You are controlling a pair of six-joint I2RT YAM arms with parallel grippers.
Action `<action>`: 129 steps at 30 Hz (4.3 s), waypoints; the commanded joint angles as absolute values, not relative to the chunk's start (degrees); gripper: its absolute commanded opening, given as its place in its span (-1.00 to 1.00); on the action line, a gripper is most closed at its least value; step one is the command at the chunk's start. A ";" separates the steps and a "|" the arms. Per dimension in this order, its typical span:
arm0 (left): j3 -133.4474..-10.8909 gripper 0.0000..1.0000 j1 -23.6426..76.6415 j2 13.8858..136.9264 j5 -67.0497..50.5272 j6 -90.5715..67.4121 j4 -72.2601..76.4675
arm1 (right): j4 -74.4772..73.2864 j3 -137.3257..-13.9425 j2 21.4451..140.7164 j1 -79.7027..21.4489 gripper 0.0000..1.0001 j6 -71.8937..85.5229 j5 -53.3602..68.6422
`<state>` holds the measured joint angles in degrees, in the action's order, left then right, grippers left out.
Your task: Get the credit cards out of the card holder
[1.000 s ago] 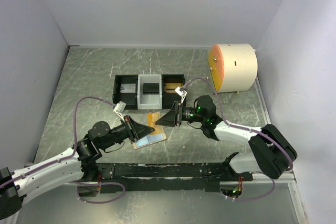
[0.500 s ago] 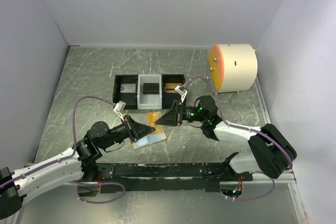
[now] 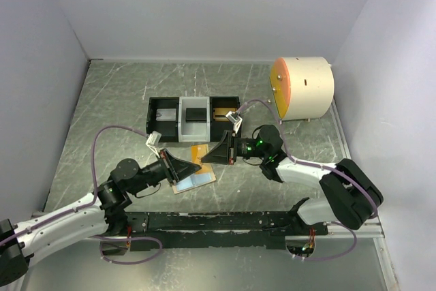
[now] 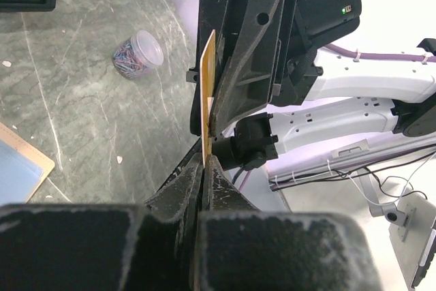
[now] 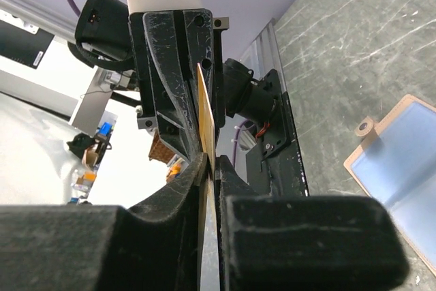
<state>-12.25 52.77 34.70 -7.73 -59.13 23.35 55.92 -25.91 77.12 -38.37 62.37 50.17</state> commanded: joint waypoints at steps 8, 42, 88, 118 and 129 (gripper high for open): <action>-12.11 -0.71 53.11 33.63 -7.06 -58.83 24.18 | 58.75 -25.29 78.03 -38.70 -1.00 62.95 49.87; -47.49 1.00 53.08 44.22 32.98 -45.13 -46.20 | 5.24 -37.85 61.05 -40.95 -1.00 27.96 17.03; -47.45 0.99 23.82 45.21 28.50 -27.26 -38.28 | -10.84 -65.02 79.10 -34.48 -1.00 0.16 -4.27; -46.89 0.98 23.82 44.92 27.26 -26.97 -38.10 | -1.38 -61.16 91.67 -41.78 -1.00 -30.50 -21.50; -47.20 1.00 23.82 45.06 26.93 -26.70 -38.23 | -1.62 -61.90 92.48 -41.52 -1.00 -35.49 -16.05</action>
